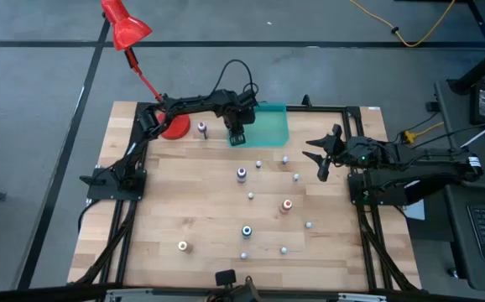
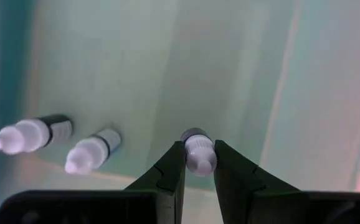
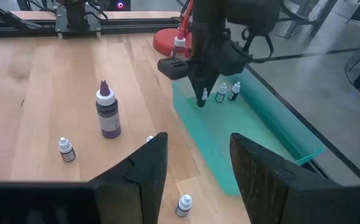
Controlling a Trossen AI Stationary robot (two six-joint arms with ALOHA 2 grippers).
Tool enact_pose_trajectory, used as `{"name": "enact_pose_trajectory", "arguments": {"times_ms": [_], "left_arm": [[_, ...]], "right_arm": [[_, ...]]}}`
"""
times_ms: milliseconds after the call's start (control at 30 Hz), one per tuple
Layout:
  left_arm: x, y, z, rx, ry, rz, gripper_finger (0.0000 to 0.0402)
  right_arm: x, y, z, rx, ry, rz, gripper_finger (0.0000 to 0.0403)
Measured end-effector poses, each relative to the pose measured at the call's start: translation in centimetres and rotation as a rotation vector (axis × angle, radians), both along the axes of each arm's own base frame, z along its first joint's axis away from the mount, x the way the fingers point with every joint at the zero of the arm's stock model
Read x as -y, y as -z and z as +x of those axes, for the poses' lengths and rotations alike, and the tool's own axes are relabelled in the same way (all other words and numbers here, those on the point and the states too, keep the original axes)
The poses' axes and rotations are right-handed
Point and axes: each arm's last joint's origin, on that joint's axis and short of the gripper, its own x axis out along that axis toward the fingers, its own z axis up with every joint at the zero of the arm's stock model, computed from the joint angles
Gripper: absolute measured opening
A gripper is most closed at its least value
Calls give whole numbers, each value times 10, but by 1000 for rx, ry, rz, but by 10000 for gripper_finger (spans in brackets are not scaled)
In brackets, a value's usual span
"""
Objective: Pick & Place food coloring
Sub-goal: Put the small purple food coloring bottle into the green bin
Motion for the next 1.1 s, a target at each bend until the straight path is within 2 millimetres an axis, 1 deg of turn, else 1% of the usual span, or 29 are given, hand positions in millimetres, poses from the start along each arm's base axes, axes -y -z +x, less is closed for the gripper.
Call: {"name": "enact_pose_trajectory", "arguments": {"times_ms": [200, 533, 833, 1100], "left_arm": [[-1, 4, 0, -18, -5, 8, 59], [-1, 4, -1, -28, -8, 5, 60], [0, 5, -5, -88, -21, 26, 91], [0, 5, -5, -87, -25, 26, 99]], "right_arm": [[0, 0, 0, 1, 1, 3, 175], [0, 0, 0, 2, 1, 3, 175], [0, 0, 0, 1, 0, 1, 175], [0, 0, 0, 1, 0, 1, 175]]}}
